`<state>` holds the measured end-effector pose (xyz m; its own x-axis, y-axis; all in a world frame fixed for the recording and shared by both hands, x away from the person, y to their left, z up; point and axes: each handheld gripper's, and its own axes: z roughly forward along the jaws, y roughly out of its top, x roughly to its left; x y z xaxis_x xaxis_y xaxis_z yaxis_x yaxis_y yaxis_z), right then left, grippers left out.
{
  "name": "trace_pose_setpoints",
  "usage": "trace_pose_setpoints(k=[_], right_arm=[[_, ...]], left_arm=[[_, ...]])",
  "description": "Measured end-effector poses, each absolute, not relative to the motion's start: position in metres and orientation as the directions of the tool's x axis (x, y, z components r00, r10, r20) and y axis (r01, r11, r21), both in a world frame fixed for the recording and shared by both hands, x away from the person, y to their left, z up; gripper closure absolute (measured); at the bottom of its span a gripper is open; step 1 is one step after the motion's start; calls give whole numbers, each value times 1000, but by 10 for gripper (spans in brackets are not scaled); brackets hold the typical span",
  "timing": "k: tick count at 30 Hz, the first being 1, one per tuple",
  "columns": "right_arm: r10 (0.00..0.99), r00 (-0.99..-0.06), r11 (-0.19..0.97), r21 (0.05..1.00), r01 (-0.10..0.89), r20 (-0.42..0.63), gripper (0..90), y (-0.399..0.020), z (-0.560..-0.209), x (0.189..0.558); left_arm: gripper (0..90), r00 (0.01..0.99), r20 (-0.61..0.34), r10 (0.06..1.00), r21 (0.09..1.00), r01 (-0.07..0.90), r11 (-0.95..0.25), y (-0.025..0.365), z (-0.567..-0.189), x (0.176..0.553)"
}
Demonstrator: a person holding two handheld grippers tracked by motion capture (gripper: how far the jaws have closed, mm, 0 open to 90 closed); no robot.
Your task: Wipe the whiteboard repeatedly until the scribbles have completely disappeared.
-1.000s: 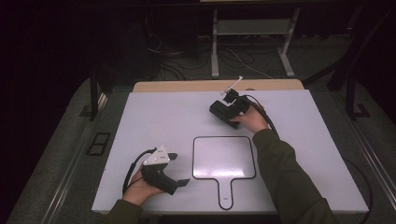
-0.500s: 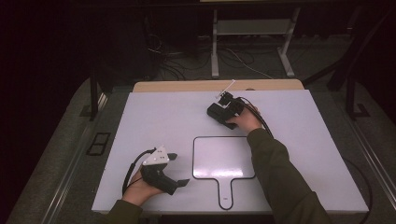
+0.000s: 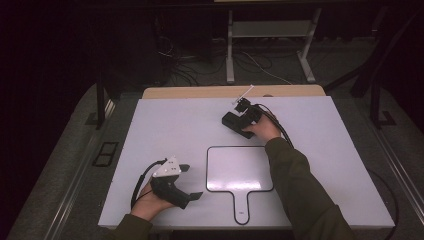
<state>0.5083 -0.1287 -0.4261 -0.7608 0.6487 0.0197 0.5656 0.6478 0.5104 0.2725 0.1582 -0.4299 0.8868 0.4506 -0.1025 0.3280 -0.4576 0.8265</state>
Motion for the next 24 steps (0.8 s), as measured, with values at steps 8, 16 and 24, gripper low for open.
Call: trace_pose_setpoints(k=[8, 16, 24], right_arm=[[661, -749, 638, 555, 534, -39, 268, -128, -416, 502], [668, -744, 585, 617, 527, 3, 184, -131, -398, 493], [672, -740, 540, 670, 509, 21, 172, -143, -389, 475]], left_arm=[[0, 887, -104, 451, 825, 329, -458, 158, -430, 273], [0, 887, -100, 450, 824, 327, -462, 159, -430, 272], [0, 886, -99, 452, 820, 330, -467, 159, -431, 273]])
